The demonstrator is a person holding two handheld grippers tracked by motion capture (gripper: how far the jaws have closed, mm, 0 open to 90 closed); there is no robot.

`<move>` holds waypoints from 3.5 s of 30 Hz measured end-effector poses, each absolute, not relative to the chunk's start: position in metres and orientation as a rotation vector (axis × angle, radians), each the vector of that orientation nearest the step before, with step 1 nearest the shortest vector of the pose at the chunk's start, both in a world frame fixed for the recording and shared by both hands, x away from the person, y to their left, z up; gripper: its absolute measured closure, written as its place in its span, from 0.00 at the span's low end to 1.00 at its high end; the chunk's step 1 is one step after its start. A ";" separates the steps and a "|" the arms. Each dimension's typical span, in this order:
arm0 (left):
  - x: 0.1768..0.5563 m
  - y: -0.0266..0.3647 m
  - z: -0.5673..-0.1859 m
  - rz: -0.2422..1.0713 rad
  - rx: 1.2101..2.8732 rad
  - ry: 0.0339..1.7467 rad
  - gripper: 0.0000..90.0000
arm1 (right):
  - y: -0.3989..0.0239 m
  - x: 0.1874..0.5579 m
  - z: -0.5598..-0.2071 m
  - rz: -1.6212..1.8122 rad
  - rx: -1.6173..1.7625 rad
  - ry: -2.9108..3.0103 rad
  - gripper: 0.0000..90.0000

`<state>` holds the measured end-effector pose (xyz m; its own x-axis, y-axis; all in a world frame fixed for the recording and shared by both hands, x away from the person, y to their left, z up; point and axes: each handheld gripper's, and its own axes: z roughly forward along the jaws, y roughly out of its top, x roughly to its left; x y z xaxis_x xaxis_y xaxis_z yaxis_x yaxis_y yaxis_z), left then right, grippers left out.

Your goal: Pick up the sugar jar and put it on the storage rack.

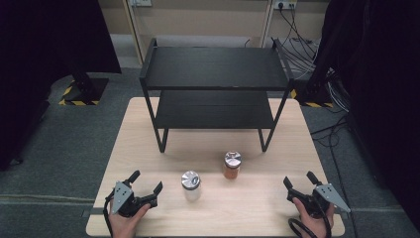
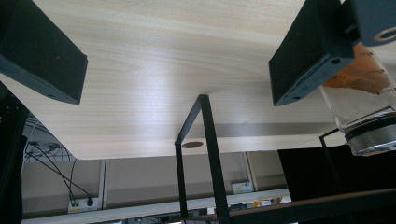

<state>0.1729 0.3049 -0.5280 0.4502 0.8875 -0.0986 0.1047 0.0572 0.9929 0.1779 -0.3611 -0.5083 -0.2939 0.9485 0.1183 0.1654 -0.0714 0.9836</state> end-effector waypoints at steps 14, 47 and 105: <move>0.180 0.296 -0.526 0.669 1.471 0.832 0.05 | -0.362 0.178 -0.508 1.439 1.235 1.511 0.05; 0.200 0.258 -0.515 0.596 1.592 0.675 0.05 | -0.361 0.180 -0.507 1.441 1.243 1.523 0.05; 0.197 0.233 -0.483 0.724 1.506 0.771 0.34 | -0.364 0.182 -0.506 1.460 1.258 1.532 0.05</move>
